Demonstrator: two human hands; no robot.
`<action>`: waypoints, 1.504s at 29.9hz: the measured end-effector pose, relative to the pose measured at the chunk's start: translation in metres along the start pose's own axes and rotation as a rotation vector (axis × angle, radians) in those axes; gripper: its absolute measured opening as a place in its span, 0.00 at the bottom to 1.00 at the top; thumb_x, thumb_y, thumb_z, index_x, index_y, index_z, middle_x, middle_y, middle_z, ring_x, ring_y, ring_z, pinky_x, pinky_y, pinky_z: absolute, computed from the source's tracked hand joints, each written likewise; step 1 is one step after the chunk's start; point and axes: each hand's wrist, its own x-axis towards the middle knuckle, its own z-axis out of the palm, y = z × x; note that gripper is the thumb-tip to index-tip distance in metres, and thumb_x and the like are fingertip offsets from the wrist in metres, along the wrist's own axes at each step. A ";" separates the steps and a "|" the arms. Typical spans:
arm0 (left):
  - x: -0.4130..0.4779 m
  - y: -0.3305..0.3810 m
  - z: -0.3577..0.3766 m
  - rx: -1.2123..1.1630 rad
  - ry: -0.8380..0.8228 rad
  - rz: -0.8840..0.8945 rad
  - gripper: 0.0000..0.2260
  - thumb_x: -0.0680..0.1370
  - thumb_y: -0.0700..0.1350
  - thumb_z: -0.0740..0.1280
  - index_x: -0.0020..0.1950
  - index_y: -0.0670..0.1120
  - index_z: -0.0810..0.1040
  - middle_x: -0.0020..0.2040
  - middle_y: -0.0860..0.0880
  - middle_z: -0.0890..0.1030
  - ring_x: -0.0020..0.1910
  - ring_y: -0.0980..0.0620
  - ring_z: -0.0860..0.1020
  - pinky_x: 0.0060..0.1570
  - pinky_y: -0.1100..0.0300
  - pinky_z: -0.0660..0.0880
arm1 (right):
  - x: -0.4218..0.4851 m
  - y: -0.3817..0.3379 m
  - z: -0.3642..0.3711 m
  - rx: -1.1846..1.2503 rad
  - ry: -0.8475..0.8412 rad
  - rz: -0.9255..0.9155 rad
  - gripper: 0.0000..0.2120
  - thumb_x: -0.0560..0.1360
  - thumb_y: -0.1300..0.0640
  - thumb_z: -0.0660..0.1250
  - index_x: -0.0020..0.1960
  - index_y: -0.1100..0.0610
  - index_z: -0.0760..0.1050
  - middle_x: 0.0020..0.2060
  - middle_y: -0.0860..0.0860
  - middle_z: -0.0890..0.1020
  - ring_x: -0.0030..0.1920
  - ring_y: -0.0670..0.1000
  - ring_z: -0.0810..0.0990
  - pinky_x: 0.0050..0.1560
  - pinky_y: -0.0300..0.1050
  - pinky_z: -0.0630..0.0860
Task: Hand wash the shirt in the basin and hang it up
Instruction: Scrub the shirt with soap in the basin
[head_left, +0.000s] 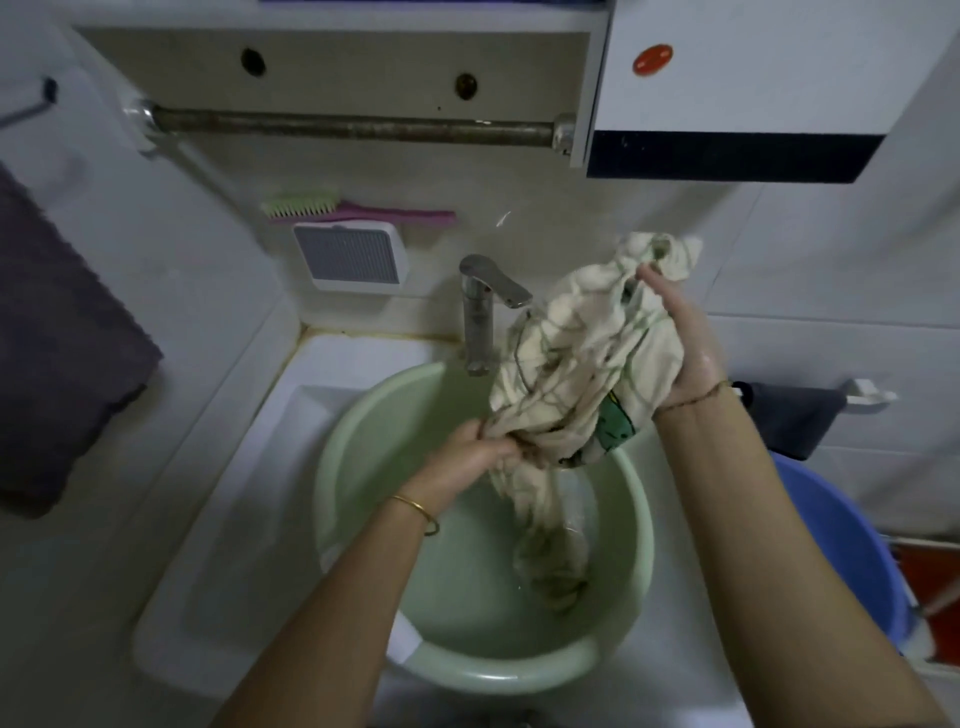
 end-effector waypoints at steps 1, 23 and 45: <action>-0.001 0.003 -0.005 -0.106 0.035 -0.007 0.17 0.72 0.36 0.67 0.61 0.40 0.75 0.54 0.44 0.81 0.52 0.48 0.80 0.55 0.56 0.75 | -0.001 0.002 -0.003 -0.099 0.087 -0.064 0.16 0.71 0.55 0.69 0.56 0.62 0.74 0.48 0.59 0.81 0.47 0.55 0.82 0.48 0.50 0.80; 0.009 0.026 0.018 -0.658 0.181 -0.270 0.15 0.79 0.49 0.59 0.38 0.44 0.78 0.28 0.48 0.80 0.25 0.52 0.79 0.25 0.64 0.76 | -0.027 0.108 0.019 -1.353 0.232 -0.386 0.20 0.70 0.40 0.56 0.28 0.53 0.65 0.31 0.54 0.76 0.34 0.53 0.72 0.35 0.45 0.67; -0.028 0.066 -0.005 -0.458 -0.038 -0.254 0.24 0.75 0.60 0.62 0.56 0.40 0.79 0.44 0.38 0.83 0.40 0.55 0.80 0.33 0.63 0.78 | 0.010 0.085 -0.022 -0.917 0.283 -0.190 0.06 0.75 0.51 0.68 0.45 0.53 0.80 0.42 0.53 0.84 0.46 0.55 0.82 0.51 0.50 0.78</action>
